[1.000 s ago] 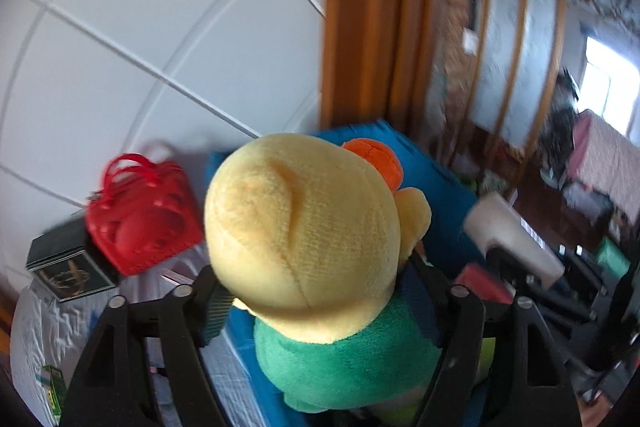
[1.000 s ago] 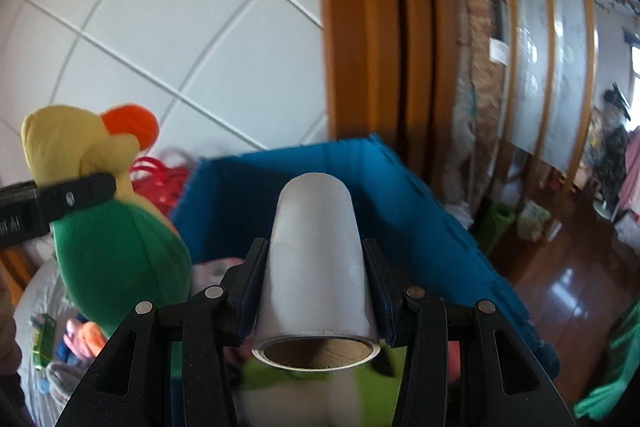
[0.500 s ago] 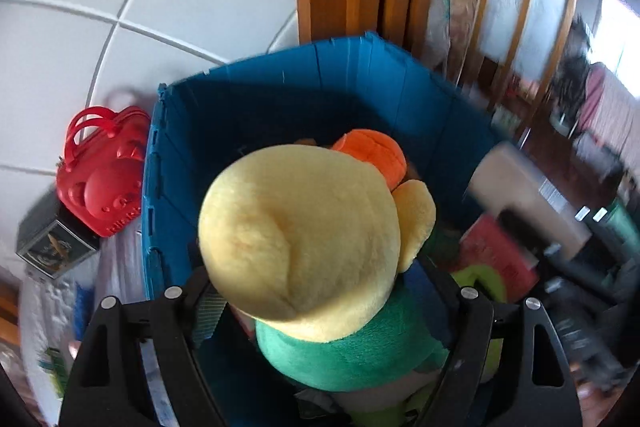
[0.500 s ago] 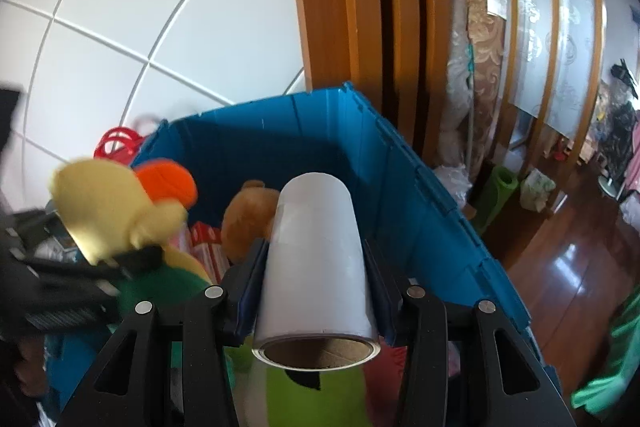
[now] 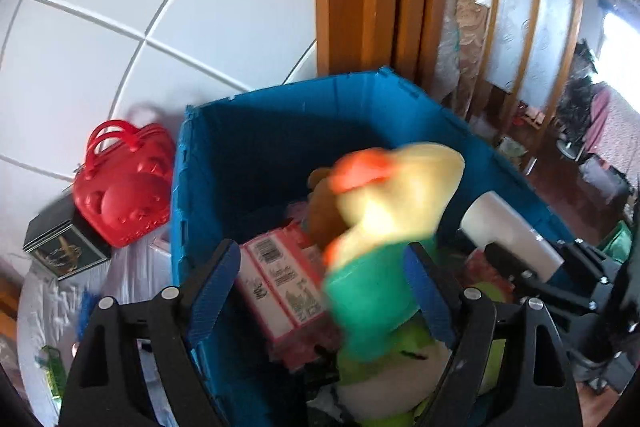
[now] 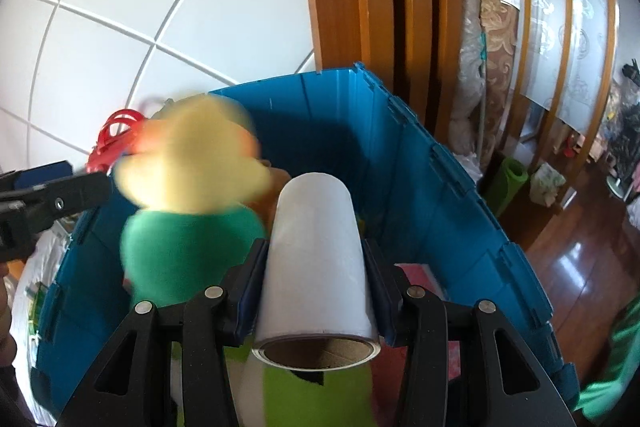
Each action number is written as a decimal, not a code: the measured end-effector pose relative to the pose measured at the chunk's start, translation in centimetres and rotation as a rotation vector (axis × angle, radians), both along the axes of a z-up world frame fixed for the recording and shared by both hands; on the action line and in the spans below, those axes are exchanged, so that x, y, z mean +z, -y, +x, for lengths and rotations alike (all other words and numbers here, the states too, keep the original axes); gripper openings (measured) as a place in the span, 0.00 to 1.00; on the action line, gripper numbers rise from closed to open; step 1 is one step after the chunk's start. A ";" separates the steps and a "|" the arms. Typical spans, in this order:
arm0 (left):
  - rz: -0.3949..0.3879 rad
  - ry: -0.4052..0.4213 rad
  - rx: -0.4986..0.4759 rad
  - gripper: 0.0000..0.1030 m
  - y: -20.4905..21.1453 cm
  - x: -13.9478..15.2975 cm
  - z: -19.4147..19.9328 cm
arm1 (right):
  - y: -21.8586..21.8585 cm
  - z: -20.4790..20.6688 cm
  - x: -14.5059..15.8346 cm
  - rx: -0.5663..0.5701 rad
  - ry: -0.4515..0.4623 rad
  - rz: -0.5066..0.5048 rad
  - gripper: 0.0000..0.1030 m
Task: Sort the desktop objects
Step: 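Carry the duck plush with the left gripper while the right carries the paper roll into the bin, then move both grippers back from the bin to the pile, then grasp the pink pig plush in orange clothes with both grippers and lift it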
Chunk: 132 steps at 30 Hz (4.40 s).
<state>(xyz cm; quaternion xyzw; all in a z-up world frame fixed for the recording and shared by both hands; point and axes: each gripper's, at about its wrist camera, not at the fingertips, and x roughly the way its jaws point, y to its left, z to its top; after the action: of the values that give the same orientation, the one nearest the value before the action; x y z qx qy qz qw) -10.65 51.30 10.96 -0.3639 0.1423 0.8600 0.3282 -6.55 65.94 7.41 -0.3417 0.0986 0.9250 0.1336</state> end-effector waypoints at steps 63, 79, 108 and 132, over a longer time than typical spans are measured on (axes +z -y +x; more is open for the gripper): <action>0.139 -0.040 0.289 0.81 28.4 -6.2 7.1 | 22.1 7.7 4.4 0.352 -0.413 0.118 1.00; 0.049 0.052 0.693 0.81 48.5 -15.7 4.5 | 35.2 3.7 -0.2 0.604 -0.319 0.091 1.00; -0.110 0.213 0.618 0.81 51.7 -25.9 -12.1 | 43.6 -14.8 -18.8 0.659 0.179 -0.014 1.00; -0.207 0.359 0.340 0.76 43.9 -34.1 -21.7 | 48.8 -27.2 -29.8 0.695 0.509 -0.270 0.88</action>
<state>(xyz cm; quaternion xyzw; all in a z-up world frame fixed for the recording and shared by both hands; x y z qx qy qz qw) -32.39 7.36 -23.15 -0.5607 0.1058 0.8055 0.1600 -33.77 17.16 -22.39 -0.5856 0.0617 0.7803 -0.2106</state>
